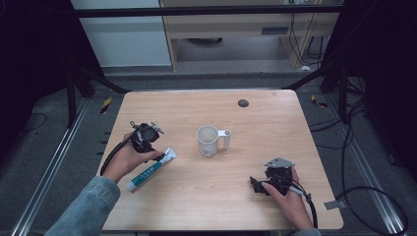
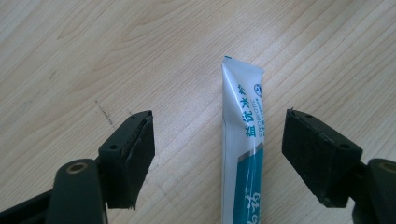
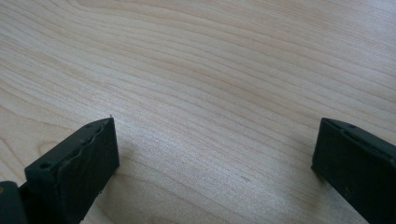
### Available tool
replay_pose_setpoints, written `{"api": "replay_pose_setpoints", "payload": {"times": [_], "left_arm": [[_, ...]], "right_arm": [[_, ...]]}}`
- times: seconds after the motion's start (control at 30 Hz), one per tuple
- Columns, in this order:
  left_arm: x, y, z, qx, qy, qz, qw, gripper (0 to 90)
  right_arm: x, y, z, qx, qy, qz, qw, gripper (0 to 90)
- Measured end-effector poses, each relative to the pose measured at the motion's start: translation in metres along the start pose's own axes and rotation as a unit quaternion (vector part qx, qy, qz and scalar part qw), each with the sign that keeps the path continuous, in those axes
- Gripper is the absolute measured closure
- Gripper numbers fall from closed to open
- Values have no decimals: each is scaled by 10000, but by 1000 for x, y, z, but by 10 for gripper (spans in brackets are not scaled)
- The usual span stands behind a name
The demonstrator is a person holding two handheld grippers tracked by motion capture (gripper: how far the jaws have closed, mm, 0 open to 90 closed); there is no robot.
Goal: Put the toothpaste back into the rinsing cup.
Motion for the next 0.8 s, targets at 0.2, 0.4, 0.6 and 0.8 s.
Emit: {"api": "replay_pose_setpoints", "payload": {"times": [0.2,0.4,0.6,0.8], "left_arm": [[-2,0,-4,-20,-268,-71,9996,291],[-4,0,-7,3,-408,-205,9990,317],[-11,3,-10,87,-572,-417,9975,353],[-17,7,-11,71,-651,-546,9964,382]], "right_arm": [[0,-1,0,-31,-12,14,10000,7],[0,0,0,-21,-6,10,10000,6],[0,0,0,-2,0,1,10000,6],[0,0,0,-6,2,1,10000,7]]}}
Point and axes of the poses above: each handheld gripper's, and its own axes: x roughly backward along the jaws, z roughly out of its top, y roughly to its right, the point moved 9 cm from there along -x, roughly forward along the jaws, and after that the axes turned 11 degrees about -x, right-handed, at the moved point
